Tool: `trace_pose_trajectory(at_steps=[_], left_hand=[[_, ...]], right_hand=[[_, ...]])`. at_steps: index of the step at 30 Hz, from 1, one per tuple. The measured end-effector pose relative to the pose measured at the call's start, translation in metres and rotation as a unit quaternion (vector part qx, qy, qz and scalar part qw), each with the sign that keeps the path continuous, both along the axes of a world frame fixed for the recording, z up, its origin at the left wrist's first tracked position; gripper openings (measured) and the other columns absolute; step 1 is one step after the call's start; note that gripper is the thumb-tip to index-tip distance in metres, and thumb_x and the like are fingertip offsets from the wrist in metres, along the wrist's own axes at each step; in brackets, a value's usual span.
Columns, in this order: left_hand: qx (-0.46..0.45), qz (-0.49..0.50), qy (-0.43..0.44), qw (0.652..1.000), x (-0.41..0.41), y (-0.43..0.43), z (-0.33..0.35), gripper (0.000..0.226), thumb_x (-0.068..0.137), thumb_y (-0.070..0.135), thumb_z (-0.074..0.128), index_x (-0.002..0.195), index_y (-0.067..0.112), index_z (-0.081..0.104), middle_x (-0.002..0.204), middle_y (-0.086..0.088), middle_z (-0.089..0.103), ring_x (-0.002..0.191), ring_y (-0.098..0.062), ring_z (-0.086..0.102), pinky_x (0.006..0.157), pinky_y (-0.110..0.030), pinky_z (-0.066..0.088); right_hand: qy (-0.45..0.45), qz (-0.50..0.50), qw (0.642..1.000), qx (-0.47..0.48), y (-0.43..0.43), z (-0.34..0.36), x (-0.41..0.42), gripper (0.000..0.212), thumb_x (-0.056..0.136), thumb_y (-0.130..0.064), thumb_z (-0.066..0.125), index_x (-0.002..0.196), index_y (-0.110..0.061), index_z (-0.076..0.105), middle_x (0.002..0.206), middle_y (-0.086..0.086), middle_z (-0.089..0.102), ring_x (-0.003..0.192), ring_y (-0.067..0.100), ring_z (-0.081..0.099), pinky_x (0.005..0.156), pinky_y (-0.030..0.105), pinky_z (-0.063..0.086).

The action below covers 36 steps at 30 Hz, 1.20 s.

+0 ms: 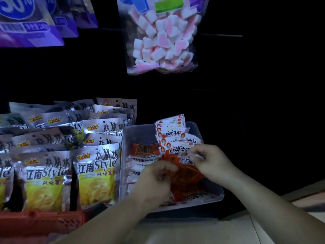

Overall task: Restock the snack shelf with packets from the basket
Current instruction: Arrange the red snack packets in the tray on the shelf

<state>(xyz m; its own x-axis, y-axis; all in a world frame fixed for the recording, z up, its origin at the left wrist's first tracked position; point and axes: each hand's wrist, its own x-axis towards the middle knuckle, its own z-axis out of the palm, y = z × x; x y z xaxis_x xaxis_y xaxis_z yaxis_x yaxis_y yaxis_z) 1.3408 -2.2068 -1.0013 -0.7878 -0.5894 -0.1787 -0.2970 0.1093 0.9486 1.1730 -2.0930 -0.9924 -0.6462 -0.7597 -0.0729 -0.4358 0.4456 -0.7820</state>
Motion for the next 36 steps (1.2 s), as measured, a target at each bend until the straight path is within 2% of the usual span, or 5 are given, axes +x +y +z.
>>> trace_pose_trajectory(at_steps=[7,14,25,29,36], left_hand=[[0.006,0.023,-0.027,0.999,0.001,-0.009,-0.002,0.045,0.095,-0.009,0.051,0.095,0.032,0.068,0.098,0.004,0.069,0.06,0.004,0.057,0.058,-0.003,0.041],[0.022,0.035,-0.049,0.998,0.007,-0.01,-0.001,0.04,0.097,-0.006,0.051,0.103,0.029,0.07,0.105,-0.003,0.071,0.059,0.002,0.061,0.053,-0.007,0.042],[0.066,0.084,-0.035,0.994,-0.001,-0.026,0.001,0.035,0.1,-0.002,0.052,0.11,0.027,0.07,0.074,-0.007,0.072,0.05,-0.013,0.05,0.045,-0.022,0.038],[0.056,0.081,-0.043,0.994,0.004,-0.029,0.002,0.037,0.1,0.001,0.053,0.107,0.034,0.069,0.089,-0.013,0.074,0.054,-0.012,0.05,0.05,-0.026,0.042],[0.024,0.079,-0.014,0.996,0.008,-0.028,0.006,0.033,0.097,-0.001,0.056,0.1,0.028,0.07,0.093,0.009,0.07,0.051,0.0,0.053,0.05,-0.02,0.044]], right_hand=[[0.189,0.065,0.98,0.025,-0.001,0.002,-0.006,0.026,0.088,-0.009,0.061,0.091,-0.033,0.071,0.088,-0.023,0.063,0.083,0.001,0.061,0.074,0.029,0.053],[-0.096,0.186,0.914,0.348,0.002,0.009,0.011,0.042,0.067,-0.027,0.062,0.106,-0.032,0.079,0.107,-0.008,0.076,0.102,0.013,0.068,0.088,0.026,0.055],[0.221,0.011,0.954,0.201,-0.052,-0.033,-0.018,0.066,0.089,-0.041,0.075,0.148,-0.032,0.047,0.146,-0.007,0.054,0.133,0.019,0.052,0.102,0.035,0.049],[0.284,0.006,0.932,0.223,-0.061,-0.046,-0.017,0.014,0.093,-0.032,0.072,0.101,-0.033,0.062,0.113,-0.006,0.063,0.114,0.021,0.06,0.081,0.029,0.046],[-0.006,-0.043,0.999,-0.008,-0.04,-0.012,-0.016,0.021,0.087,-0.005,0.076,0.077,-0.017,0.062,0.076,0.005,0.07,0.072,0.018,0.066,0.067,0.028,0.048]])
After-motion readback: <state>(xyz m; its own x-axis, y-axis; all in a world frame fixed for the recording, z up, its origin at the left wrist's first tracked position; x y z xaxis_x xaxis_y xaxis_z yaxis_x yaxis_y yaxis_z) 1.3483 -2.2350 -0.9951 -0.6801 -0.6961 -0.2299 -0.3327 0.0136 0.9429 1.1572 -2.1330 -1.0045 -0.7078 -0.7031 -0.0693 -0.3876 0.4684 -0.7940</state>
